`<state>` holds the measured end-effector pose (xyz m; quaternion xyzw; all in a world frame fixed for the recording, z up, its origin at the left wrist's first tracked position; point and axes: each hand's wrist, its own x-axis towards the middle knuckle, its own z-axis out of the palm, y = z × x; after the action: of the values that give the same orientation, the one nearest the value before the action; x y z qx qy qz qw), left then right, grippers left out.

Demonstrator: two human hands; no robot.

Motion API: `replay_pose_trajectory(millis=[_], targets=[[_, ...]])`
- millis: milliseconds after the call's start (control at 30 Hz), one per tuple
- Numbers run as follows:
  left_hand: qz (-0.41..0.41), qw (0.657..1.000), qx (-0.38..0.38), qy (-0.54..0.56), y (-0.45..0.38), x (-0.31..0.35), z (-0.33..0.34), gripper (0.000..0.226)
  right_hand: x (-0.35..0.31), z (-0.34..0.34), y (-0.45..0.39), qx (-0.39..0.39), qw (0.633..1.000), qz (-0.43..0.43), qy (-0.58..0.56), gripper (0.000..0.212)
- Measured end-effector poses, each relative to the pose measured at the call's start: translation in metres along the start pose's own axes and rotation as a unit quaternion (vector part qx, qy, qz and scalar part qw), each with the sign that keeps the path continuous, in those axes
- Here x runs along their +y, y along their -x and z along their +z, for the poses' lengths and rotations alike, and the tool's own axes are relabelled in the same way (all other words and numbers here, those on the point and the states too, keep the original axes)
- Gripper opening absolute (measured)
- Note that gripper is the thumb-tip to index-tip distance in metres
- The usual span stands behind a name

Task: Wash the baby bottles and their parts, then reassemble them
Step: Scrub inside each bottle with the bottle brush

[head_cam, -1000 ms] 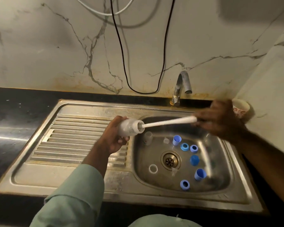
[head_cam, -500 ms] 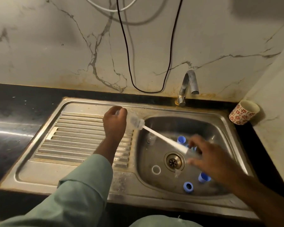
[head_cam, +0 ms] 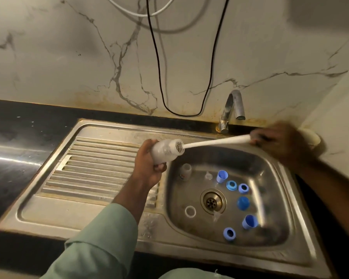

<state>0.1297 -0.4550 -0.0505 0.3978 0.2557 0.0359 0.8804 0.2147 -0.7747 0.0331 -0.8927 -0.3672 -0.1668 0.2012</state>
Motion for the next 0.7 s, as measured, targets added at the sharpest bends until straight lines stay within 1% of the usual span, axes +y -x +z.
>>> replay_pose_trajectory(millis=[33,67,100,133,167,200,233,267,300,333,400,433,533,600,667,700], targets=[[-0.005,0.999,0.021,0.034,-0.001,0.001,-0.001,0.022,-0.010,0.016,0.016,-0.016,0.994,0.090,-0.061,0.032],[-0.002,0.997,0.052,0.054,-0.002,0.001,-0.001,0.021,-0.023,0.033,0.032,-0.048,0.976,0.181,-0.110,0.025],[0.009,0.994,0.095,0.060,-0.004,0.002,-0.002,0.019,-0.040,0.052,0.048,-0.099,0.947,0.268,-0.149,0.024],[0.027,0.988,0.145,0.053,-0.007,0.003,-0.003,0.017,-0.059,0.067,0.061,-0.152,0.910,0.341,-0.182,0.028],[0.048,0.979,0.192,0.037,-0.011,0.004,-0.004,0.015,-0.076,0.078,0.071,-0.195,0.871,0.395,-0.216,0.034],[0.068,0.971,0.228,0.024,-0.014,0.004,-0.005,0.013,-0.092,0.083,0.076,-0.222,0.838,0.427,-0.255,0.036],[0.081,0.965,0.248,0.021,-0.016,0.004,-0.006,0.011,-0.103,0.082,0.077,-0.237,0.817,0.442,-0.284,0.037],[0.085,0.962,0.257,0.032,-0.018,0.005,-0.006,0.011,-0.110,0.077,0.076,-0.244,0.810,0.443,-0.297,0.038],[0.082,0.961,0.256,0.056,-0.018,0.005,-0.005,0.014,-0.113,0.072,0.074,-0.246,0.820,0.428,-0.288,0.040],[0.074,0.962,0.248,0.081,-0.017,0.005,-0.004,0.020,-0.115,0.066,0.072,-0.243,0.844,0.402,-0.258,0.041],[0.058,0.969,0.210,0.113,-0.016,0.003,-0.002,0.034,-0.117,0.057,0.066,-0.231,0.895,0.342,-0.170,0.044],[0.050,0.974,0.182,0.125,-0.014,0.003,-0.001,0.040,-0.118,0.055,0.062,-0.226,0.910,0.319,-0.139,0.044],[0.014,0.982,0.107,0.153,-0.010,0.002,0.003,0.063,-0.127,0.055,0.054,-0.235,0.926,0.283,-0.088,0.036],[-0.029,0.972,0.076,0.219,-0.009,0.003,0.004,0.080,-0.137,0.060,0.052,-0.231,0.931,0.278,-0.053,0.041],[-0.061,0.950,0.056,0.300,-0.007,0.006,0.003,0.083,-0.146,0.066,0.056,-0.215,0.932,0.287,-0.047,0.046],[-0.068,0.944,0.058,0.319,-0.007,0.009,0.000,0.082,-0.149,0.066,0.060,-0.210,0.931,0.293,-0.061,0.046]])
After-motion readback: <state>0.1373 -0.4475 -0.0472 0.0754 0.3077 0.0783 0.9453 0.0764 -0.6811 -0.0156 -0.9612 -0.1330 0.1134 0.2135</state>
